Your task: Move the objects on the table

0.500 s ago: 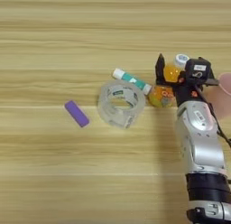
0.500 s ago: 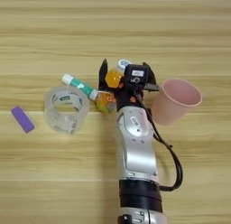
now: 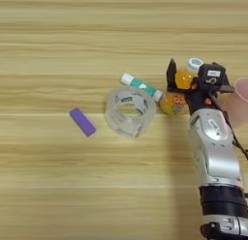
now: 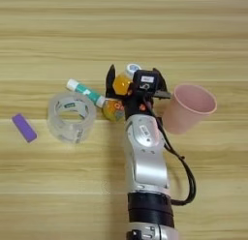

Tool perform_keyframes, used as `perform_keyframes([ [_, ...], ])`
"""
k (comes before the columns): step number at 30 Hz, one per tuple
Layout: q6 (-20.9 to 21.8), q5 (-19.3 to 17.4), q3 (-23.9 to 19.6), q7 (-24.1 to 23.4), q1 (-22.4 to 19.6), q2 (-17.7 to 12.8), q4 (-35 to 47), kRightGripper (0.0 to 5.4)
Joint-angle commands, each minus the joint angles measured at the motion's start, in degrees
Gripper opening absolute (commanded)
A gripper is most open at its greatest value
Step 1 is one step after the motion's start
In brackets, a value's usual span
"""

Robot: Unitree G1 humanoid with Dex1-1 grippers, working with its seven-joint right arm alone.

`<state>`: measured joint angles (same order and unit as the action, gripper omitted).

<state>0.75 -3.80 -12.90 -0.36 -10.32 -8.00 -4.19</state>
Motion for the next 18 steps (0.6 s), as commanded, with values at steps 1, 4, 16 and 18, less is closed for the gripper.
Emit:
perform_keyframes([
  [1,1.46,-0.31,-0.13,0.45,-3.46,-1.57,2.42,5.35],
  [4,1.44,-0.32,-0.13,0.52,-3.46,-1.57,2.42,5.35],
  [16,1.33,-0.13,0.13,1.22,-3.38,-1.5,2.16,4.61],
  [18,0.78,-0.74,0.36,1.97,-3.39,-1.4,2.08,4.42],
])
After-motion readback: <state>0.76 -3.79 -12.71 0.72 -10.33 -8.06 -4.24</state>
